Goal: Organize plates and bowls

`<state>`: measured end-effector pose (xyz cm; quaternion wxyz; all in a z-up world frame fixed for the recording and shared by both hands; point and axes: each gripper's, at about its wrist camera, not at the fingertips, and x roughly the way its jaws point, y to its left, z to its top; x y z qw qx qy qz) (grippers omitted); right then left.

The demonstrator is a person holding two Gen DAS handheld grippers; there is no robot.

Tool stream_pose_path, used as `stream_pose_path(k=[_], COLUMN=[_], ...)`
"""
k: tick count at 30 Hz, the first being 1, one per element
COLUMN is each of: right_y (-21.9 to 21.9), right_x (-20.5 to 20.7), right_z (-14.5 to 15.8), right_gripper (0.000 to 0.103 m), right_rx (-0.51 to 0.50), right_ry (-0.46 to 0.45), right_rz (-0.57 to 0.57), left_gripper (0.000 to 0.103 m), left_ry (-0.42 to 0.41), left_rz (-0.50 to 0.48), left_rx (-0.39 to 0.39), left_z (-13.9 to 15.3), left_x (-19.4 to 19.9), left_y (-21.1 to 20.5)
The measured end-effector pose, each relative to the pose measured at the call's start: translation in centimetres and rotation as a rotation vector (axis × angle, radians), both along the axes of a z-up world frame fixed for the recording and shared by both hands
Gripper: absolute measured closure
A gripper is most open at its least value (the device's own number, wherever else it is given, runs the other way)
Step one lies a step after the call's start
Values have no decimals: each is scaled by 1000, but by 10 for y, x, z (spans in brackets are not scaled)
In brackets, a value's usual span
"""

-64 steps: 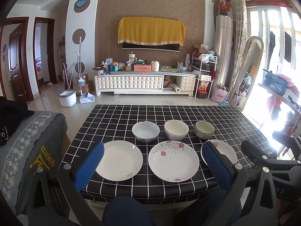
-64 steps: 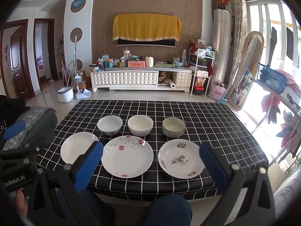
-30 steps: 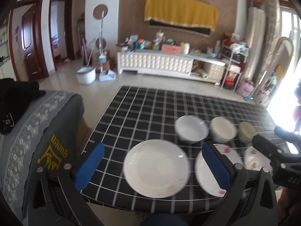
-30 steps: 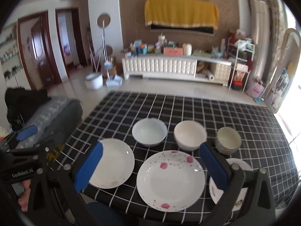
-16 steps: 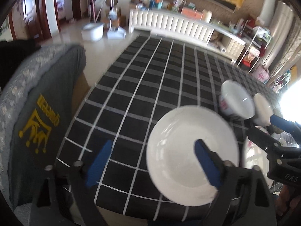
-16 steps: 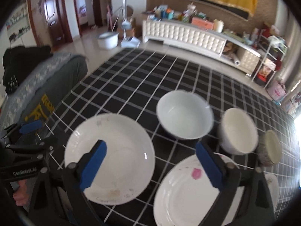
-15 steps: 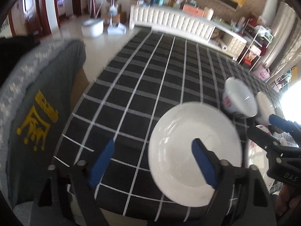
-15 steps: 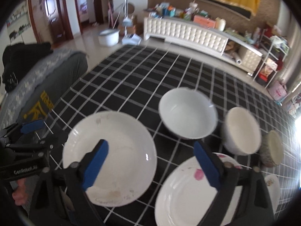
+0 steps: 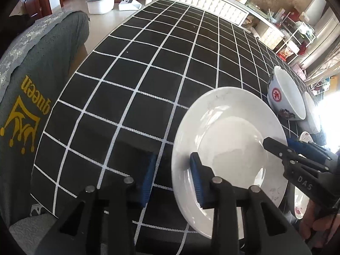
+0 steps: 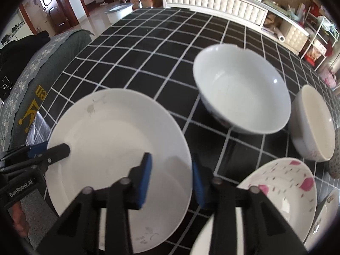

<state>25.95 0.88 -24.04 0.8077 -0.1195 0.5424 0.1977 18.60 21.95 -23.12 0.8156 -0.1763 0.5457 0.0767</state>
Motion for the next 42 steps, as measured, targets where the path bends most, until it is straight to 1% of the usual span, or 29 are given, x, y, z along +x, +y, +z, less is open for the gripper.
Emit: stream_pose_path(k=[2, 3, 5, 6, 7, 12, 15, 17, 22, 27, 29, 30, 33, 36, 39, 41, 42], right_y=[-2, -5, -9, -8, -9, -11, -10, -8, -5, -10, -14, -17, -26, -41, -61, -74, -81], right_x=[0, 1, 5, 6, 6, 2, 4, 5, 8, 6, 4, 2, -4, -12, -18, -21, -22], right_z=[-1, -2, -4, -4, -4, 3, 6, 4, -1, 0, 7, 13, 27, 42, 57, 64, 68], right_gripper=[70, 71, 72, 73, 73, 75, 75, 75, 76, 76, 76, 76, 76, 76, 76, 76, 75], right_rx=[6, 22, 51, 51, 49, 51, 64, 61, 59, 76, 88, 90, 104, 112, 107, 110, 112], right_ry=[5, 22, 44, 44, 40, 24, 25, 29, 43, 43, 28, 14, -13, -41, -67, -78, -82], right_rz=[-1, -7, -22, -26, -32, -45, -43, -38, -33, -23, -23, -22, -23, -37, -67, -86, -95], left_gripper=[72, 72, 80, 79, 79, 80, 80, 80, 83, 83, 83, 83, 83, 83, 83, 81, 78], left_ry=[12, 20, 21, 28, 32, 30, 17, 18, 28, 40, 31, 24, 4, -26, -57, -77, -93], left_rz=[-3, -4, -32, -36, -40, -41, -35, -28, -6, 12, 12, 20, 39, 53, 35, 12, -6], left_rx=[3, -1, -1, 25, 30, 10, 23, 28, 5, 11, 41, 71, 109, 101, 108, 107, 105], left_z=[0, -1, 0, 1, 1, 3, 6, 6, 2, 0, 5, 10, 24, 41, 58, 70, 77], left_x=[1, 1, 3, 4, 5, 1, -2, -3, -3, -2, -5, -7, -10, -16, -19, -18, -19], left_y=[-3, -4, -11, -14, -16, -17, -18, -19, -9, -9, -10, -10, -13, -12, -22, -32, -40])
